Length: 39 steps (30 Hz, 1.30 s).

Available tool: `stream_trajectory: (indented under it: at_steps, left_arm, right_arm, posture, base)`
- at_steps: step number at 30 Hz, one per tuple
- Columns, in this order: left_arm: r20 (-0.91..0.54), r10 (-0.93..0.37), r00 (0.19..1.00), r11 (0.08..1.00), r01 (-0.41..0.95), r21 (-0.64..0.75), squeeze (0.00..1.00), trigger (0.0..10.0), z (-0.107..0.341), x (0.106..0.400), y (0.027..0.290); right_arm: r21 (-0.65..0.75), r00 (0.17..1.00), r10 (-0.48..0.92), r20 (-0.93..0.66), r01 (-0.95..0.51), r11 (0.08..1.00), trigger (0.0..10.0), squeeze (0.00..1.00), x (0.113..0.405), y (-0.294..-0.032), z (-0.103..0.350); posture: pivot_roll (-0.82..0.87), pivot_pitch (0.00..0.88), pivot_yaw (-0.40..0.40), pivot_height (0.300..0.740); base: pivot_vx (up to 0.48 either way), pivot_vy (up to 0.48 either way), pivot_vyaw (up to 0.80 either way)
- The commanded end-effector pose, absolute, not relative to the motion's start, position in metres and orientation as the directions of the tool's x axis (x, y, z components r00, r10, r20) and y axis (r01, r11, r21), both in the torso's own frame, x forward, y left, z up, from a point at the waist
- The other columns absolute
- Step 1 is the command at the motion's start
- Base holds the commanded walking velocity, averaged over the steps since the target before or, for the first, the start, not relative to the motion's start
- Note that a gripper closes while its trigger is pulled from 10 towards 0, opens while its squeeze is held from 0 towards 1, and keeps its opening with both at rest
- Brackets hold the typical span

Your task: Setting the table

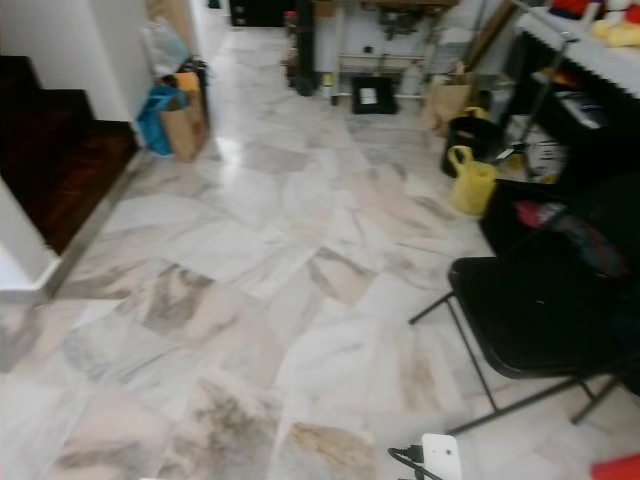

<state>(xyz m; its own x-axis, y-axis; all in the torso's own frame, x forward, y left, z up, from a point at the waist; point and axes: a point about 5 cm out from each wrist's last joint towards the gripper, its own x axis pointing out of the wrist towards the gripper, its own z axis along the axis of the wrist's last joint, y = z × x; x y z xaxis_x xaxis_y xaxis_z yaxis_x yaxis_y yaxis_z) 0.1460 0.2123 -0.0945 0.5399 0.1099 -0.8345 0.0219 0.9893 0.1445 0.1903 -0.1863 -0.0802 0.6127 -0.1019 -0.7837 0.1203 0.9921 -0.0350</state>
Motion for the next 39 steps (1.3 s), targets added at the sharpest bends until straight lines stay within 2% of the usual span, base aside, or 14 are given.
stream_trajectory:
  at_steps: [1,13,29,39]
  left_arm:
    - [-0.768,0.022,0.641,0.998,-0.053,-0.016,0.00,10.0,-0.0756,0.1882,0.2115]
    - [-0.768,0.047,0.639,0.998,-0.057,0.014,0.00,10.0,-0.0729,0.1909,0.2195]
    - [-0.756,0.021,0.654,0.999,-0.039,-0.006,0.00,10.0,-0.0713,0.1971,0.2103]
    - [-0.765,0.027,0.644,0.999,-0.032,0.008,0.00,10.0,-0.0727,0.1939,0.2126]
  right_arm:
    - [0.078,0.558,-0.033,-0.829,0.175,0.982,10.0,0.00,0.1977,-0.1788,-0.0793]
    - [0.086,0.564,-0.043,-0.825,0.199,0.976,10.0,0.00,0.1967,-0.1812,-0.0795]
    - [0.083,0.569,-0.049,-0.821,0.203,0.976,10.0,0.00,0.1996,-0.1833,-0.0777]
    - [0.081,0.567,-0.046,-0.823,0.197,0.977,10.0,0.00,0.1991,-0.1817,-0.0782]
  posture:
    - [0.06,0.015,-0.015,0.740]
    - [0.04,0.064,0.008,0.740]
    - [0.03,0.107,-0.008,0.740]
    - [0.04,0.103,-0.005,0.740]
  base:
    - [0.000,0.000,-0.80]
    - [0.000,0.000,-0.80]
    - [0.000,0.000,-0.80]
    - [0.000,0.000,-0.80]
